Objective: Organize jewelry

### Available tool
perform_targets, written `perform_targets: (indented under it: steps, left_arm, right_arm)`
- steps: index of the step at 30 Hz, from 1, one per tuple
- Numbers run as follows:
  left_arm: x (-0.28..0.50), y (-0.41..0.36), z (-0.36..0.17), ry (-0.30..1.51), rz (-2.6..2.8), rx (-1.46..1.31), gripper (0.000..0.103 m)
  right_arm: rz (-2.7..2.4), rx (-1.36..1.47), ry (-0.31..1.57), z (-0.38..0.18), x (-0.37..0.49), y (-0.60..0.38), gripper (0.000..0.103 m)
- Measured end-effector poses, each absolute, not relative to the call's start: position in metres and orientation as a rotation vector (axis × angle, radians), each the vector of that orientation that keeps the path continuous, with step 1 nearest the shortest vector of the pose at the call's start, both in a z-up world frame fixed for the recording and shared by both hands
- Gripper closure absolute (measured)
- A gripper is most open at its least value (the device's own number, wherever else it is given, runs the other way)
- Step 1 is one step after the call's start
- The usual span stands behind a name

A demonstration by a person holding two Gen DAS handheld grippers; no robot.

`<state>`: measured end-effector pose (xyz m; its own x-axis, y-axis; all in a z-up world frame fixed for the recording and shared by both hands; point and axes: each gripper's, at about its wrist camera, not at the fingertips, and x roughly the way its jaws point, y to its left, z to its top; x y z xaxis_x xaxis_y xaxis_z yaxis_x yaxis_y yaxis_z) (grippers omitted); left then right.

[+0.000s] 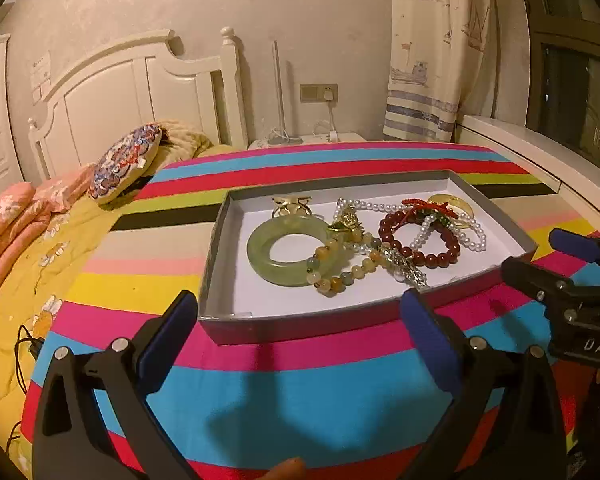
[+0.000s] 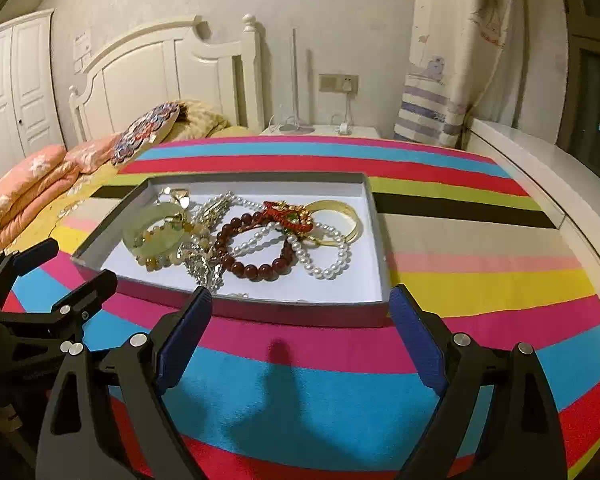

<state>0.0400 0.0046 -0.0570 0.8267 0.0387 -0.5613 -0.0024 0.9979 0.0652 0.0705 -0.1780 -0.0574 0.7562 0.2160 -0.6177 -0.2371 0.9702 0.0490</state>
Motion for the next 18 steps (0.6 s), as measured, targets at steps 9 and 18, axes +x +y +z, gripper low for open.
perform_targets:
  steps: [9, 18]
  left_arm:
    - [0.051, 0.007, -0.063, 0.671, -0.022, 0.031, 0.002]
    - [0.051, 0.001, -0.063, 0.659, -0.007, 0.058, 0.002]
  right_arm:
    - [0.308, -0.061, 0.690, -0.060, 0.071, -0.173, 0.017]
    - [0.343, -0.102, 0.609, -0.054, 0.056, -0.169, 0.017]
